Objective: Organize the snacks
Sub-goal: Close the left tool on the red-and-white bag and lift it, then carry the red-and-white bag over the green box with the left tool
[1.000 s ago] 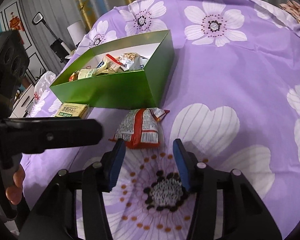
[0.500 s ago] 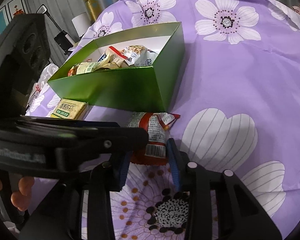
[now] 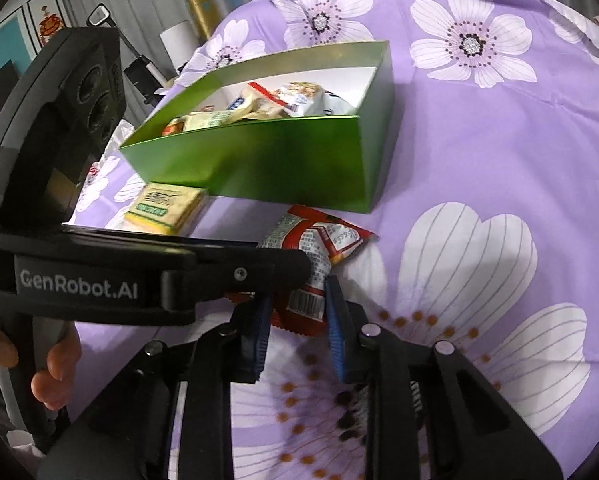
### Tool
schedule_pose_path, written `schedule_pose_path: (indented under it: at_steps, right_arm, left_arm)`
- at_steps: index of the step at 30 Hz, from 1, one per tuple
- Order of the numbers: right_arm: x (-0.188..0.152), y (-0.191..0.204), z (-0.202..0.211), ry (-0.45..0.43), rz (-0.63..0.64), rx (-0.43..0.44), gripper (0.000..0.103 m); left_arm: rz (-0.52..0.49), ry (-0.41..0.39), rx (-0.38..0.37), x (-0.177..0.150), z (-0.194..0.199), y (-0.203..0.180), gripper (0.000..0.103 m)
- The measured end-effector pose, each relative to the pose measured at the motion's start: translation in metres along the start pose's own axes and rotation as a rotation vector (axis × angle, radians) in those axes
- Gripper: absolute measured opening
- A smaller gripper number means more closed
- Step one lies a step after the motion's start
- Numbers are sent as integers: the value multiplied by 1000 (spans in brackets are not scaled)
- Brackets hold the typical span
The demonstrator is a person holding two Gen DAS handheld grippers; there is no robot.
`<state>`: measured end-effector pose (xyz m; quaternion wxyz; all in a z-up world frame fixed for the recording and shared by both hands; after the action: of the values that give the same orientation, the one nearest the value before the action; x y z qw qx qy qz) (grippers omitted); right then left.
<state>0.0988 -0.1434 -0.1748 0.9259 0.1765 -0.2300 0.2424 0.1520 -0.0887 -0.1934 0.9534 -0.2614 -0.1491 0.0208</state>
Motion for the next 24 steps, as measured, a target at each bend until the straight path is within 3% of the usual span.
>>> schedule_pose_path:
  at_steps: [11,24]
  right_arm:
    - [-9,34,26,-39,31,23,23]
    - [23,66,65,-124,114,-4,23]
  left_arm:
    - [-32,-59,23,-28,39,-6,41]
    - [-84,-203,45,-16,94,-22,41]
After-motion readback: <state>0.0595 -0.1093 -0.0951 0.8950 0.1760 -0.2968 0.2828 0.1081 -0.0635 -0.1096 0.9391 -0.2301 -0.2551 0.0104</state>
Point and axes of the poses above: each gripper's, at about its wrist camera, not at the fingertips, and z roughly against the way its jaws point, y to its left, x to its top, the point moved 9 cm from there along -z, roughly the way its jaws point, and after that the axes turned 6 degrees about y, right-handed, at the moved point
